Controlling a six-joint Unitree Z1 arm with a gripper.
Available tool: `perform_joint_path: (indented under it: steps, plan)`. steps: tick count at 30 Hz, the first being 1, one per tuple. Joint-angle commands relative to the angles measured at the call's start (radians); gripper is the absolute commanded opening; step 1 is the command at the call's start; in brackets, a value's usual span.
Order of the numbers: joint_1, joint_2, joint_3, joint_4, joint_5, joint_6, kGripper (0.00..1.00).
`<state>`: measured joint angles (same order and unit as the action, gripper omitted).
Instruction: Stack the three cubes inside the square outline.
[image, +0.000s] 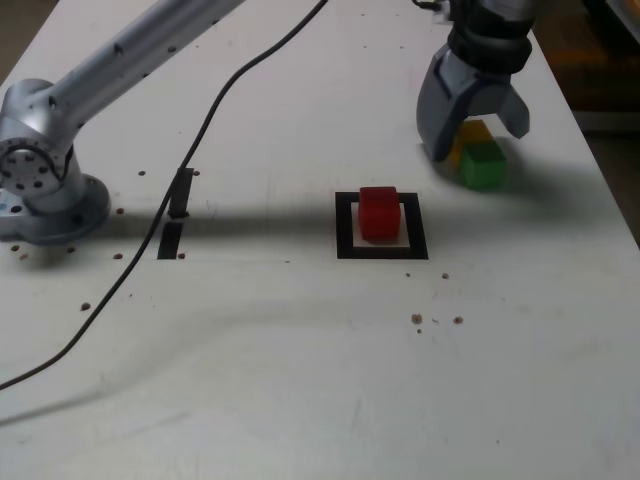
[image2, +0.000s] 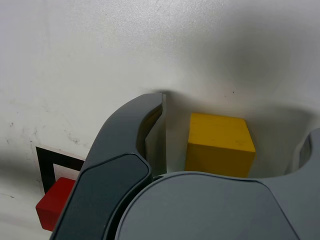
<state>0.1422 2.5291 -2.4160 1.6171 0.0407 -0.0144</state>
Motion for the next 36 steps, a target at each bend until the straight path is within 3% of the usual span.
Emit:
perform_joint_path:
  steps: [1, 8, 16, 25, 28, 36]
  plan:
    - [-0.004, 0.002, -0.006, 0.01, 0.002, -0.005, 0.71]
    - [-0.001, 0.005, -0.011, 0.01, 0.009, -0.007, 0.61]
    - [0.002, 0.015, -0.028, 0.009, -0.006, -0.007, 0.4]
    - [-0.002, -0.004, -0.056, 0.012, -0.018, -0.004, 0.3]
    - [-0.01, -0.05, -0.045, 0.017, -0.004, -0.002, 0.29]
    - [-0.06, -0.361, 0.14, 0.021, 0.072, -0.002, 0.29]
